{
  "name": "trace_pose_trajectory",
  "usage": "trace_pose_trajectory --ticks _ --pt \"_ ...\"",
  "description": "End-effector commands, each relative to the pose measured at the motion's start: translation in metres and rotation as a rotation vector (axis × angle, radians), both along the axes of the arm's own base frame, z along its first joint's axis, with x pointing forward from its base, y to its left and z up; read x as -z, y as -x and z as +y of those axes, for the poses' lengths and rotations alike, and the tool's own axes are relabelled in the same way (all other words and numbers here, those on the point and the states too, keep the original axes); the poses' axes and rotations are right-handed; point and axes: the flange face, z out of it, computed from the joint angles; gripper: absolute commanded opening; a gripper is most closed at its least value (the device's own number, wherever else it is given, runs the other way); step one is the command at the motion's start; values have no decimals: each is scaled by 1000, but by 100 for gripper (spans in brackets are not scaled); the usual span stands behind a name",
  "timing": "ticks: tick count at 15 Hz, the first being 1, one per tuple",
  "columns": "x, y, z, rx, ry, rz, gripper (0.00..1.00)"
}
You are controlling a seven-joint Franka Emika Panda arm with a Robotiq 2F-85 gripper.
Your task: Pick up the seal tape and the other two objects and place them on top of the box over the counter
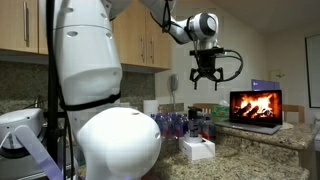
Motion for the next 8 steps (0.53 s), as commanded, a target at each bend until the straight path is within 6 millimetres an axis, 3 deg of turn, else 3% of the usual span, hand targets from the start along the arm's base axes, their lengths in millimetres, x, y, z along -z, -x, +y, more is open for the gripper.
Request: trace_pose_trajectory --ticks 1,2,3,8 --pt "11 40 -31 174 -71 -55 100" --pt "12 46 -36 223 -83 -69 100" --pt "7 26 -35 136 -49 -34 100" --pt "10 42 -37 188 -61 -54 100"
